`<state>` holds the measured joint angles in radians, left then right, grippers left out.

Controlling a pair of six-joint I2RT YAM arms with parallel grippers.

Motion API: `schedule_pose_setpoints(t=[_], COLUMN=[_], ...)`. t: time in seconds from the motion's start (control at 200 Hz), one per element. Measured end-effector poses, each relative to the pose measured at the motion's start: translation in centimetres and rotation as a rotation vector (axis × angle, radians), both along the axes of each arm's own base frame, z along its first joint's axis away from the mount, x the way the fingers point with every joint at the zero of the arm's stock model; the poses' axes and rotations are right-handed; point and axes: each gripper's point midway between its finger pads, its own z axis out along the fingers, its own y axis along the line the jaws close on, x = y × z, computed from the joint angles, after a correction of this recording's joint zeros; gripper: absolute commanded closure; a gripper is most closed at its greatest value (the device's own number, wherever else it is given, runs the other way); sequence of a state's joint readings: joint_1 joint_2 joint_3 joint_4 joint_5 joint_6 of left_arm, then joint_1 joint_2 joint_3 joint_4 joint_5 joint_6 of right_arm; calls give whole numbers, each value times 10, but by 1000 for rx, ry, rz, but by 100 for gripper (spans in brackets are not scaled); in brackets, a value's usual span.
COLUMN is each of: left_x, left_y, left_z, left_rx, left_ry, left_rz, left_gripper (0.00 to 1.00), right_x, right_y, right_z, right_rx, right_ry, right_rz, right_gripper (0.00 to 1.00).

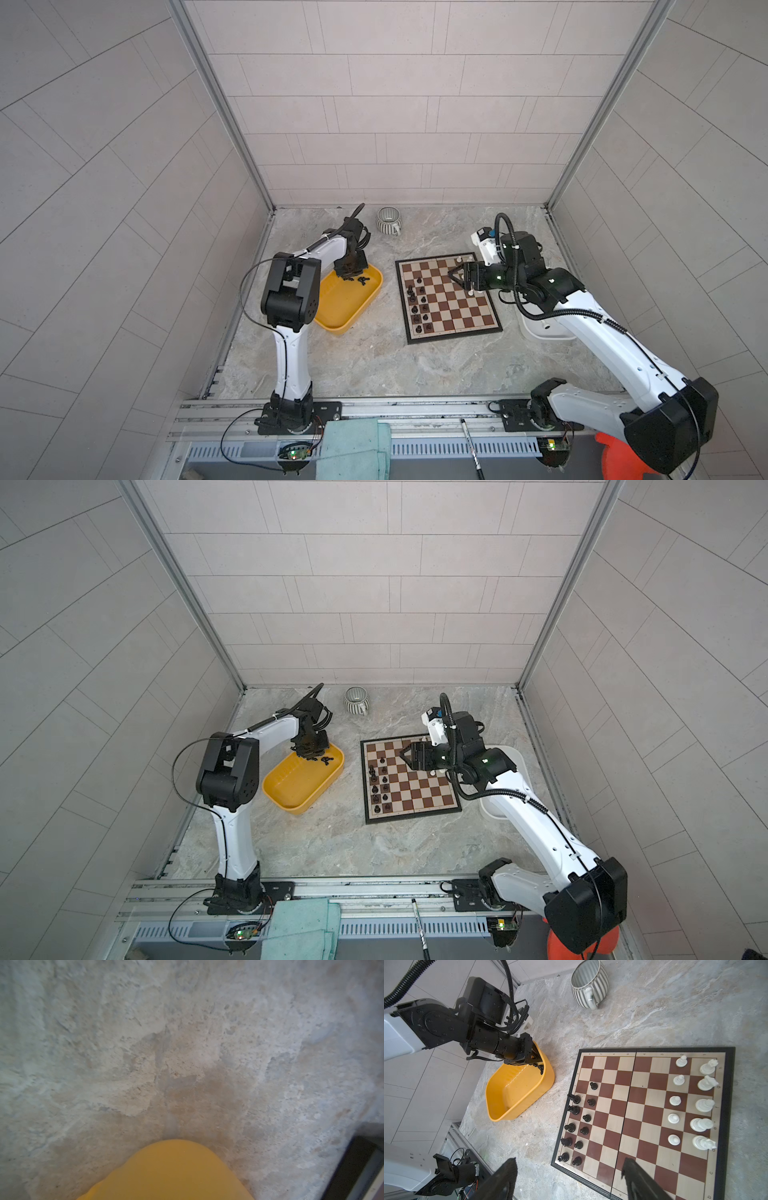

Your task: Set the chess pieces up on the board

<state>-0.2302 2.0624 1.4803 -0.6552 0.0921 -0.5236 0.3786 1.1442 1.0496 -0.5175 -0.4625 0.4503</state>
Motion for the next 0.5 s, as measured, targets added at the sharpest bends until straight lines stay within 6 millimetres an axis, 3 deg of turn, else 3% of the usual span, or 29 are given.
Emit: schedule_pose_setpoints(t=[0.135, 0.255, 0.5], left_x=[0, 0, -1], left_y=[1, 2, 4], left_z=[1, 1, 1], left_rx=[8, 14, 27], left_ry=[-4, -2, 2], left_rz=[0, 3, 3], left_gripper=[86, 74, 78], right_x=[-1, -1, 0], right_y=[0, 0, 2], right_z=[-3, -3, -2], right_rx=[0, 3, 10], right_ry=[8, 9, 2], right_rz=[1, 2, 4], right_gripper=[20, 20, 20])
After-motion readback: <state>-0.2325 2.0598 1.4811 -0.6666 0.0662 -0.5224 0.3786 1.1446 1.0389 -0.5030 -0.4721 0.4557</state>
